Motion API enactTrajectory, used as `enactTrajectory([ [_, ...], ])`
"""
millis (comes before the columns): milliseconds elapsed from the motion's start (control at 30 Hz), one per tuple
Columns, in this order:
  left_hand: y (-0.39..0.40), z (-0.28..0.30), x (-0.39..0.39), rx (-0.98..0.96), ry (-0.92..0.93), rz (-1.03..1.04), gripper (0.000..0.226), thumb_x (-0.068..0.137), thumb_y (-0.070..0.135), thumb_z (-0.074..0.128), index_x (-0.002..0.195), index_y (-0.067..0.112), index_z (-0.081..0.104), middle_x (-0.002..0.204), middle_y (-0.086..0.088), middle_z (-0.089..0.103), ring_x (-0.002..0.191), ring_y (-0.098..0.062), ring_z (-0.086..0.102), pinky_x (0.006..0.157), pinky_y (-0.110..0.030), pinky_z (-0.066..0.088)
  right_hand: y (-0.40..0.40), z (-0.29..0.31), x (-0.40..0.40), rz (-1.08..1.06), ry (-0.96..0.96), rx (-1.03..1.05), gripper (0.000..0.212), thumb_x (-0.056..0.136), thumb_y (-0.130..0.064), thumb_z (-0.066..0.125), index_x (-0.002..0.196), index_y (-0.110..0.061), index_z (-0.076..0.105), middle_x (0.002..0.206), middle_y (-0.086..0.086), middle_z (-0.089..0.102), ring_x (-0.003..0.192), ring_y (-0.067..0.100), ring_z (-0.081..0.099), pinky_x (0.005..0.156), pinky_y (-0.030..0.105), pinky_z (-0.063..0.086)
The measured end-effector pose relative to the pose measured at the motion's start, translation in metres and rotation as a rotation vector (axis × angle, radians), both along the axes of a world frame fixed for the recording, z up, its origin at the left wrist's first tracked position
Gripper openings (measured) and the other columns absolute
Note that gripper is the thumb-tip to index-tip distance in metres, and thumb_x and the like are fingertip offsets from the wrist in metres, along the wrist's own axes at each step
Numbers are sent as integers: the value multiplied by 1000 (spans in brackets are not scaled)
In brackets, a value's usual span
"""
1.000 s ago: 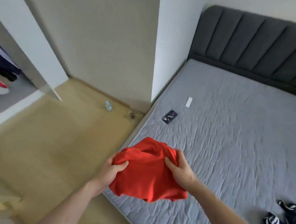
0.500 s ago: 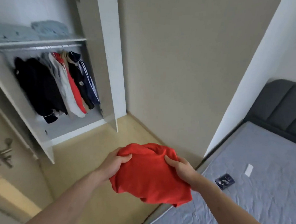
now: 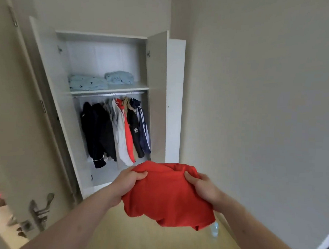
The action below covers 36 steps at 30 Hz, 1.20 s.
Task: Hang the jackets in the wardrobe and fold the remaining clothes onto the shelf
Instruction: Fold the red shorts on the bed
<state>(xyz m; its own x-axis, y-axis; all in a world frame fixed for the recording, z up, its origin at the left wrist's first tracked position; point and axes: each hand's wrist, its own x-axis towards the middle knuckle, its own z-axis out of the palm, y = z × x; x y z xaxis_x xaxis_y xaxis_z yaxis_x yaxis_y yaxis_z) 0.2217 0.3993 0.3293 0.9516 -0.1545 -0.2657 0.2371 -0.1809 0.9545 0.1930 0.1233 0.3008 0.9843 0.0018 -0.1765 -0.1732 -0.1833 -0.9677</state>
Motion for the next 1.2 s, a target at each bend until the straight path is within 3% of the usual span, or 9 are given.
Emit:
enactTrajectory([
  [167, 9, 30, 76, -28, -32, 91, 28, 91, 26, 73, 119, 24, 70, 103, 0, 79, 99, -24, 75, 95, -45, 56, 5, 39, 96, 87, -22, -35, 41, 95, -55, 62, 120, -23, 71, 104, -4, 79, 96, 15, 76, 91, 35, 59],
  [233, 13, 43, 102, -37, -55, 122, 26, 90, 25, 73, 116, 23, 70, 100, 0, 79, 94, -23, 76, 88, -42, 58, 10, 54, 128, 101, -35, -42, 41, 95, -55, 62, 121, -23, 71, 106, -2, 79, 98, 18, 76, 96, 40, 57],
  [333, 20, 63, 139, -43, -95, 149, 23, 91, 24, 72, 114, 22, 71, 97, -1, 80, 88, -21, 77, 77, -36, 58, 20, 77, 174, 131, -73, -36, 39, 97, -51, 61, 120, -22, 71, 102, -3, 79, 94, 16, 77, 87, 34, 59],
  [567, 46, 96, 235, -39, -166, 175, 26, 93, 25, 70, 119, 23, 69, 109, -6, 77, 100, -29, 74, 95, -47, 56, 49, 113, 274, 129, -143, -54, 34, 99, -47, 60, 118, -21, 71, 104, 0, 79, 93, 18, 76, 84, 32, 59],
  [633, 55, 101, 268, -44, -177, 173, 25, 93, 26, 71, 118, 24, 69, 109, -5, 77, 99, -29, 74, 94, -47, 57, 58, 119, 306, 127, -157, -65, 34, 99, -48, 59, 119, -23, 71, 105, 0, 78, 93, 18, 76, 81, 31, 59],
  [767, 77, 112, 339, -59, -194, 171, 21, 92, 26, 71, 113, 25, 70, 97, -2, 79, 90, -25, 76, 76, -38, 58, 80, 132, 378, 118, -176, -72, 35, 99, -48, 59, 120, -23, 71, 105, 0, 79, 94, 19, 76, 87, 34, 59],
  [1033, 130, 136, 489, -67, -246, 175, 17, 91, 24, 72, 108, 24, 71, 97, -3, 79, 90, -25, 76, 76, -34, 58, 135, 157, 522, 95, -214, -57, 29, 98, -48, 62, 112, -26, 73, 100, -2, 80, 92, 19, 77, 88, 37, 60],
  [1200, 158, 134, 562, -70, -238, 179, 22, 90, 27, 73, 111, 23, 71, 99, -4, 79, 92, -26, 75, 84, -39, 59, 163, 163, 591, 91, -208, -68, 28, 98, -47, 61, 111, -26, 73, 97, -4, 80, 88, 15, 77, 75, 29, 58],
])
